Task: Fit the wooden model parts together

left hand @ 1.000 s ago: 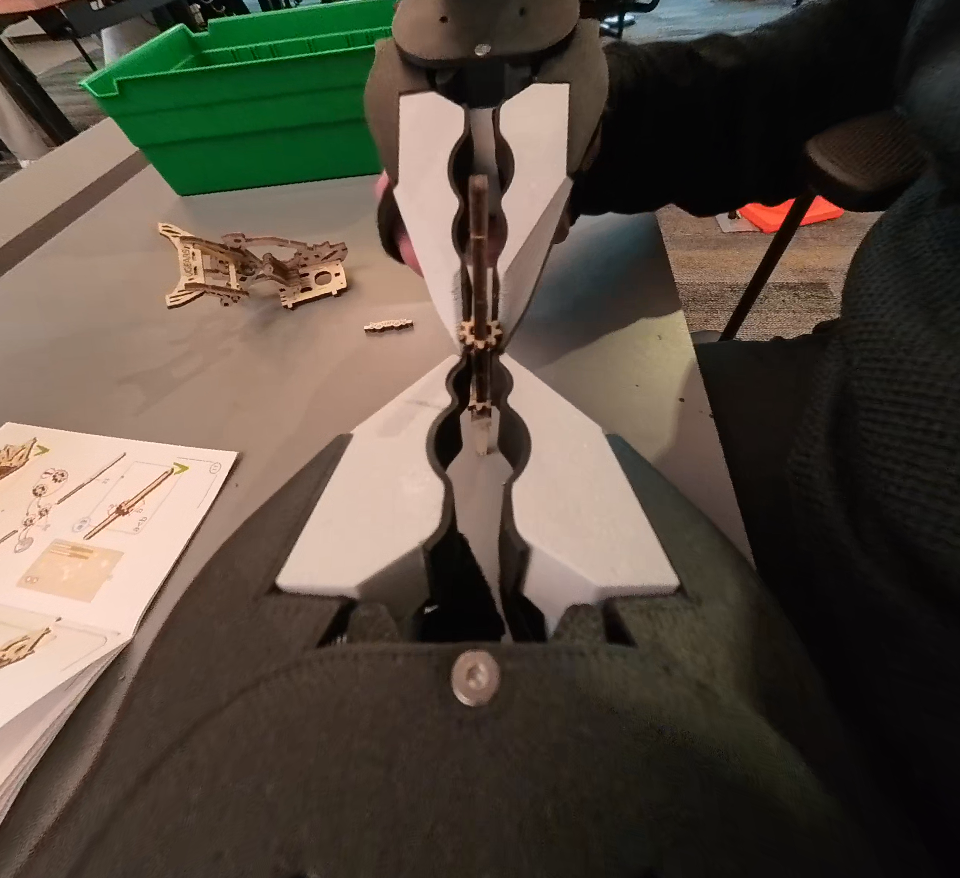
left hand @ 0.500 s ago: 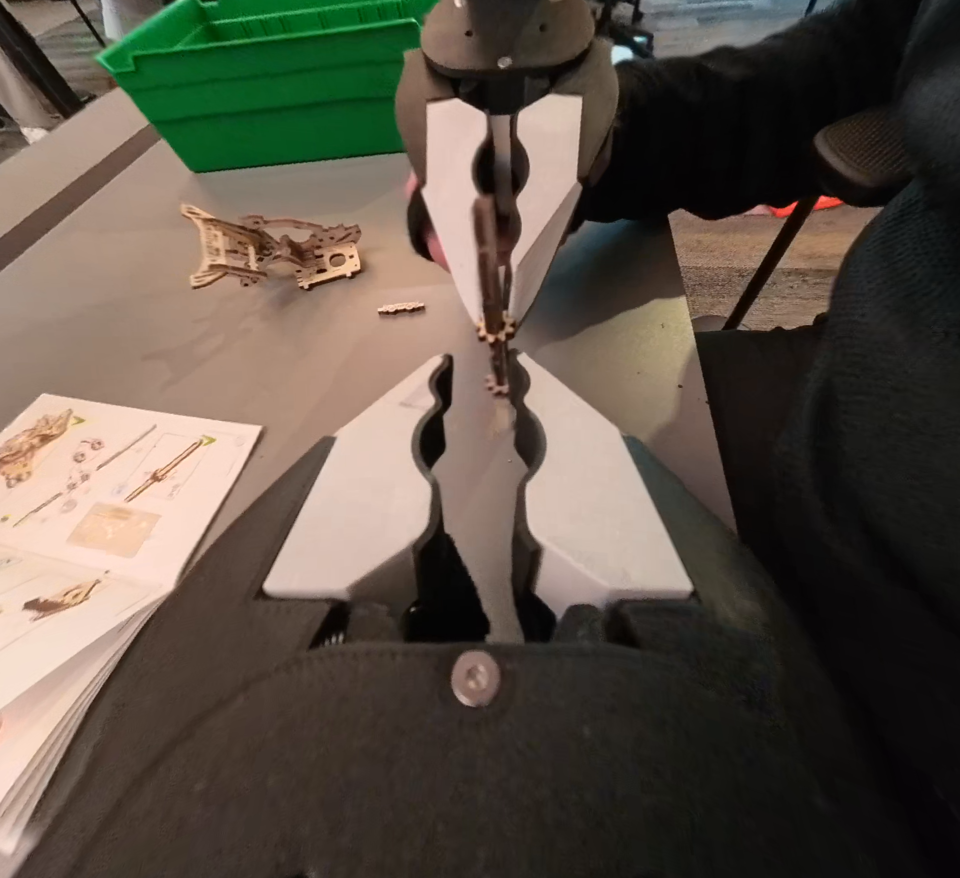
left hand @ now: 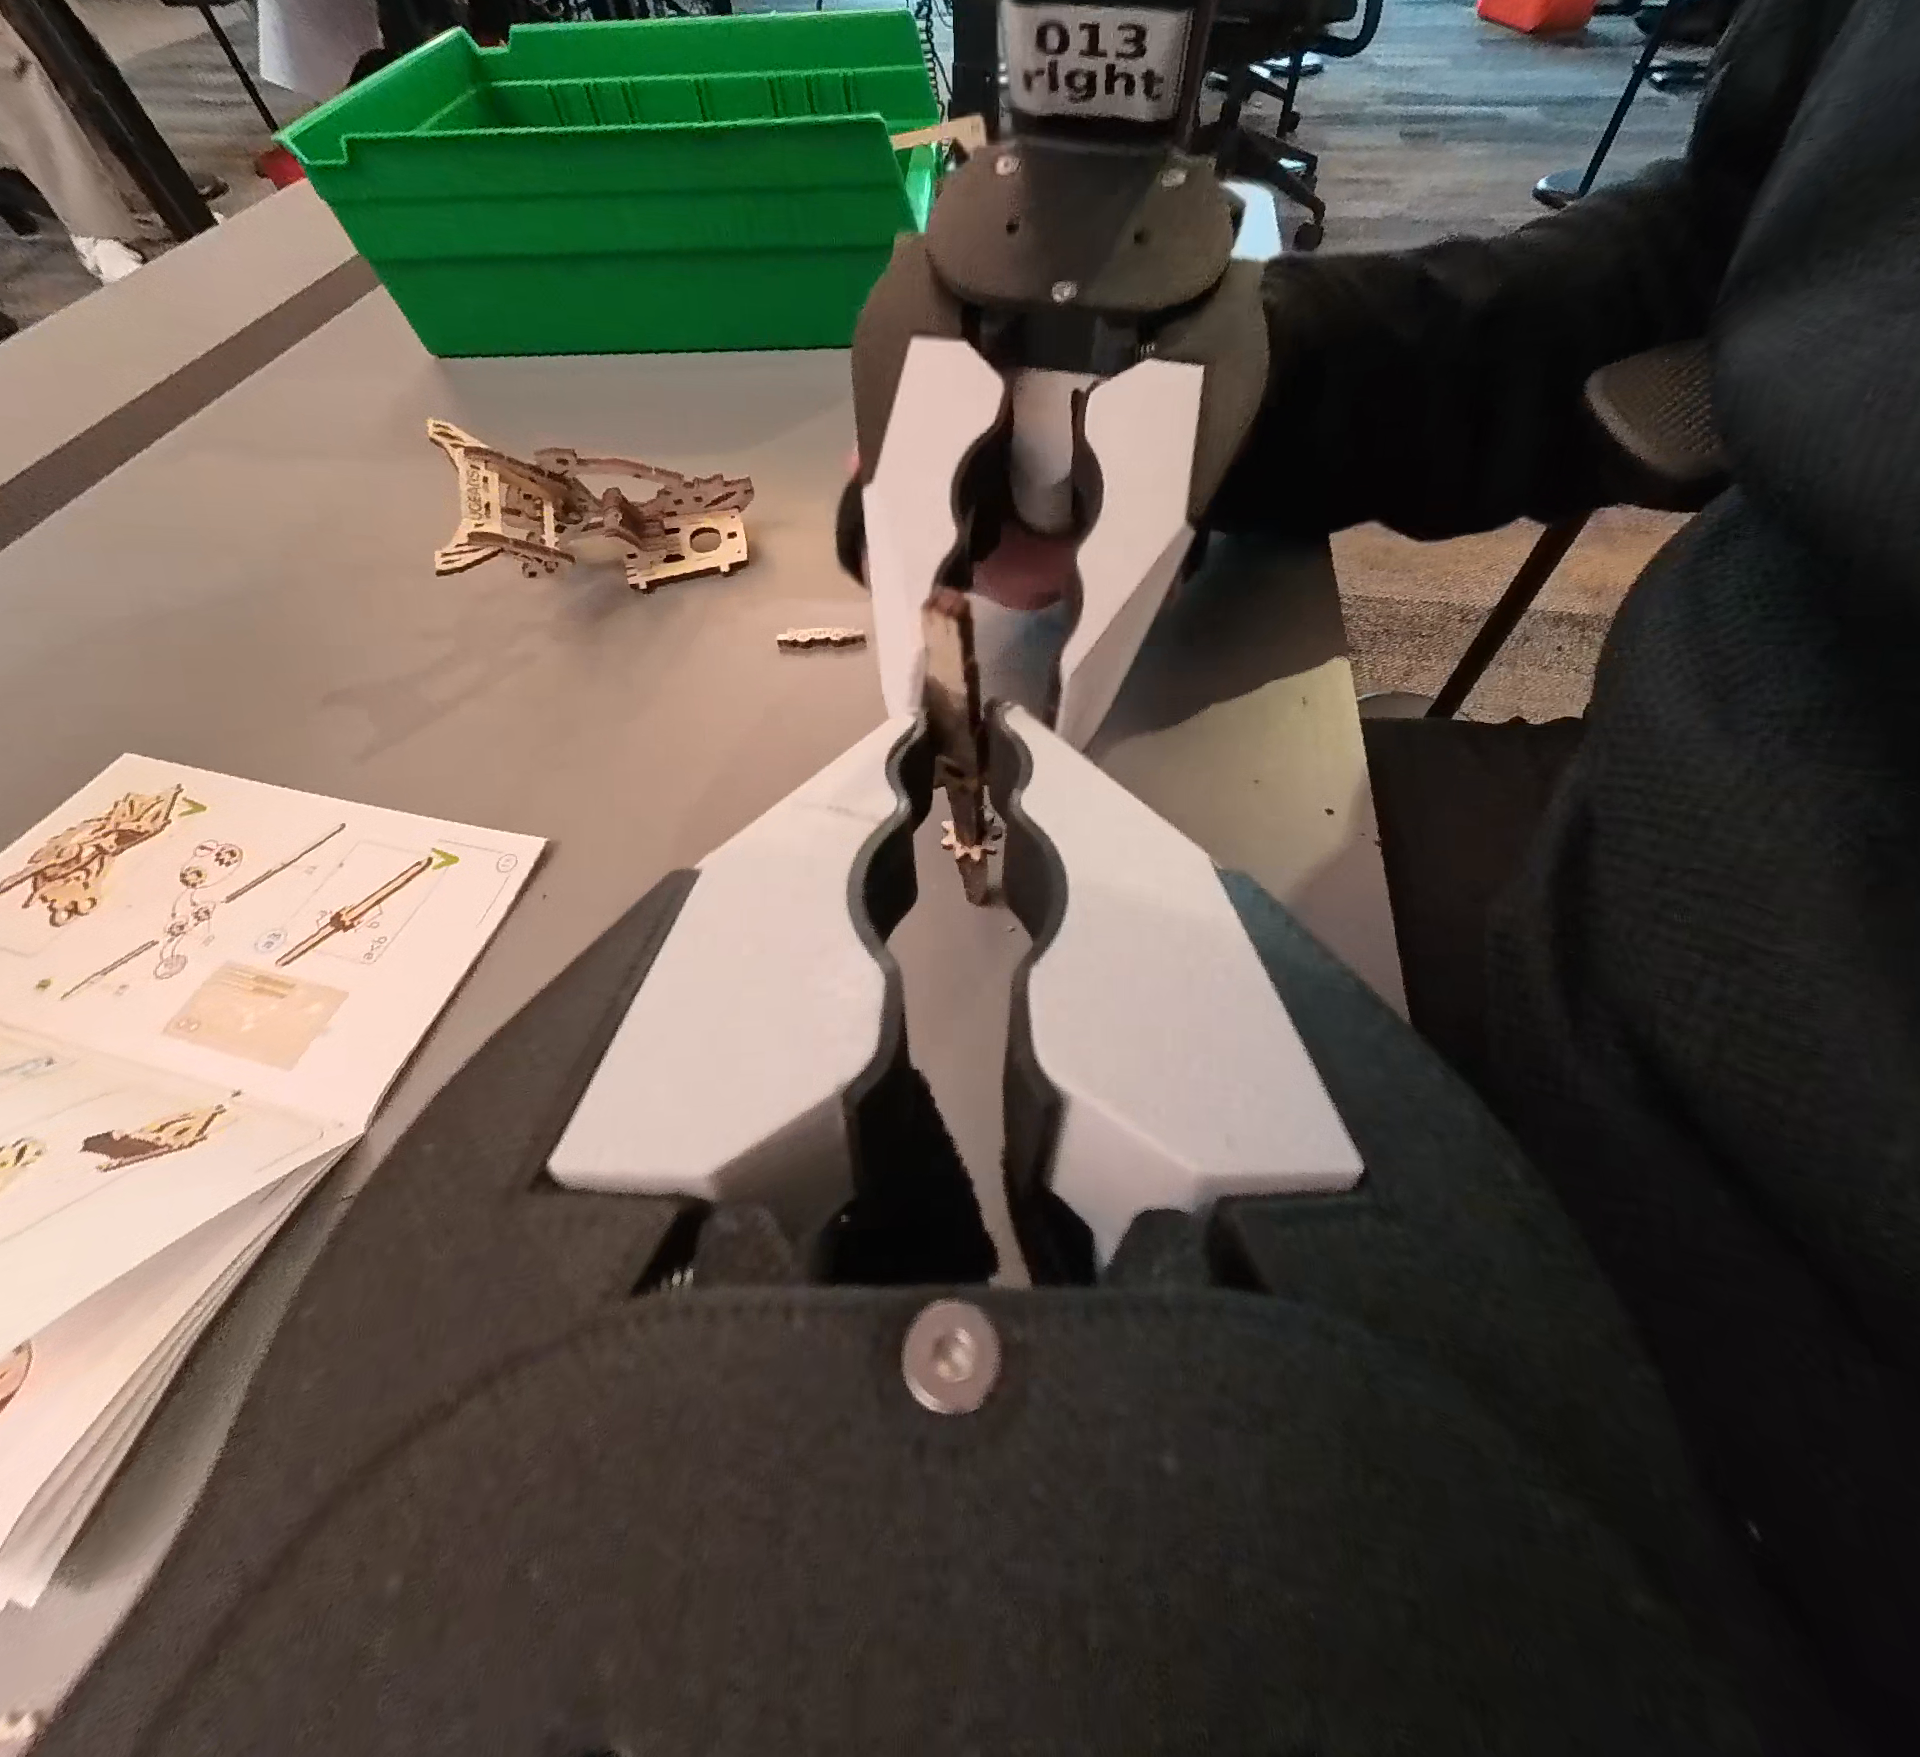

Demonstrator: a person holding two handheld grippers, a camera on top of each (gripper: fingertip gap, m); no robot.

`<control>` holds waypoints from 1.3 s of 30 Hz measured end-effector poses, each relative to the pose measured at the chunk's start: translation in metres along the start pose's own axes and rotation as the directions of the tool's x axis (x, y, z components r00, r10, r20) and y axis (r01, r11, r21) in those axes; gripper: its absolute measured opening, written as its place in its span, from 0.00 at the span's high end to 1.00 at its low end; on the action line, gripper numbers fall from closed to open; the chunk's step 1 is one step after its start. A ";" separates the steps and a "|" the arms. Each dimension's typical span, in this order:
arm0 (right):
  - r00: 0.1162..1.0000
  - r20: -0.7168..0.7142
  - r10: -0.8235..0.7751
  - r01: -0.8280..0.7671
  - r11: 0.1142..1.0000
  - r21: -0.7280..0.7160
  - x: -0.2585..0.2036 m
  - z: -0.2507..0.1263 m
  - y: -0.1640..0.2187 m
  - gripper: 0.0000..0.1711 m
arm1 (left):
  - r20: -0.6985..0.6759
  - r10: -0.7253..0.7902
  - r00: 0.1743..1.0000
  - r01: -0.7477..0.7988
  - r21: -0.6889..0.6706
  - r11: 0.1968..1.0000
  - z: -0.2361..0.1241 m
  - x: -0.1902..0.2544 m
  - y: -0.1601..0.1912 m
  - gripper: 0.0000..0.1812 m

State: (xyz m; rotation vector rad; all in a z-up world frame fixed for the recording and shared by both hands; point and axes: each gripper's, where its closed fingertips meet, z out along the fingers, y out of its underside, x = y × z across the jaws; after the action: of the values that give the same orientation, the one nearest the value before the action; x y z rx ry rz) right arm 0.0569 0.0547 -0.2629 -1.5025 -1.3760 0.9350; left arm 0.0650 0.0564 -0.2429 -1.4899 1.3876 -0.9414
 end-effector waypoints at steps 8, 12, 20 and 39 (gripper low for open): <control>1.000 0.009 0.012 -0.012 1.000 0.026 0.001 0.012 -0.001 0.98 | 0.011 0.024 1.000 -0.024 -0.011 1.000 -0.002 -0.001 -0.001 0.89; 0.995 -0.091 -0.048 0.048 0.999 -0.011 0.007 0.011 0.002 0.98 | 0.078 0.029 0.997 -0.028 -0.016 0.999 -0.010 -0.008 -0.007 0.92; 0.989 -0.135 -0.053 0.054 0.999 0.001 0.008 0.006 0.001 0.92 | 0.023 0.094 0.995 -0.092 -0.076 0.993 -0.010 0.000 -0.004 0.99; 0.990 -0.026 -0.142 0.142 0.990 0.019 -0.001 0.008 -0.005 0.98 | -0.077 0.162 0.984 -0.168 -0.081 0.982 -0.008 0.005 -0.008 0.99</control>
State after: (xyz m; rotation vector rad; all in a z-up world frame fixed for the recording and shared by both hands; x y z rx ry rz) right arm 0.0474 0.0551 -0.2609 -1.3769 -1.4318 0.8366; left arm 0.0603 0.0502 -0.2328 -1.3917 1.5954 -0.8446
